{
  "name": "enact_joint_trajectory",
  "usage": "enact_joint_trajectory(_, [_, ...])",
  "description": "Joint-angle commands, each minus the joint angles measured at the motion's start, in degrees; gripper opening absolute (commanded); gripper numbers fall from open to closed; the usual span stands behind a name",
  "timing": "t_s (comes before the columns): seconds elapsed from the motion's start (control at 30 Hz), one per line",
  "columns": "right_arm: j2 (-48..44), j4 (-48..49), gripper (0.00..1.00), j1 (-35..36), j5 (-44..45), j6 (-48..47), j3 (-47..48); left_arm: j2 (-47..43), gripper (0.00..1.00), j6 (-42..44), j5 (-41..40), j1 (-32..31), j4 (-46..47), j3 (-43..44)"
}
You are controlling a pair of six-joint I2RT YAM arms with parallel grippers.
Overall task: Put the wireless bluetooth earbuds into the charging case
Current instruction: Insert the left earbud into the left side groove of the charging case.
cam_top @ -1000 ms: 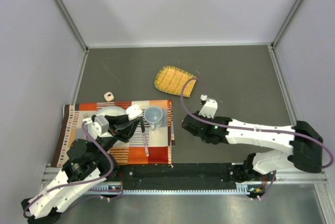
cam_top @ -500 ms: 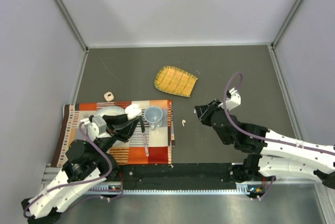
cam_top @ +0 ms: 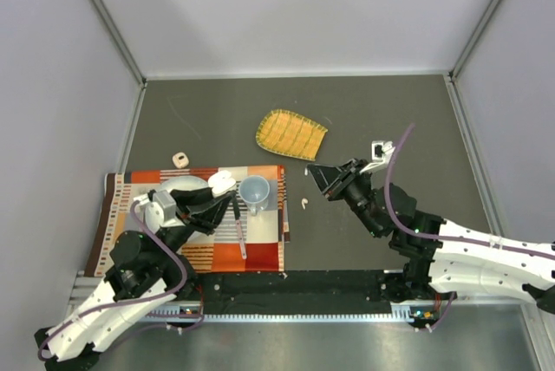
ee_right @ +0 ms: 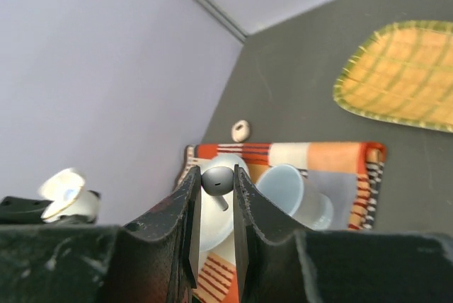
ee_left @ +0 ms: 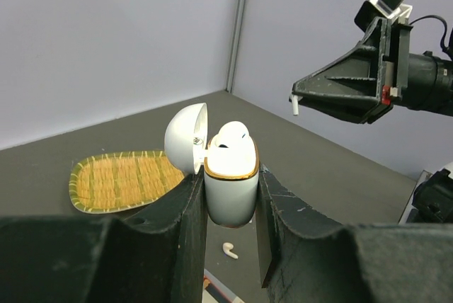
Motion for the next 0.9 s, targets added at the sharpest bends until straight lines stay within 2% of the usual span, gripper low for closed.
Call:
enact_joint_trajectory(0.0, [-0.16,11.49,0.0,1.56,-4.46,-7.78,0.34,1.38,0.0,-0.9,1.23,0.09,5.15,-0.83])
enact_joint_trajectory(0.4, [6.43,28.45,0.0,5.16,-12.64,-17.9,3.24,6.47,0.0,-0.82,3.78,0.18,11.91,-1.98])
enact_joint_trajectory(0.87, [13.02,32.24,0.0,7.89,-17.56,-19.4,7.81,14.21,0.0,-0.55,7.12,0.09,21.32,-3.56])
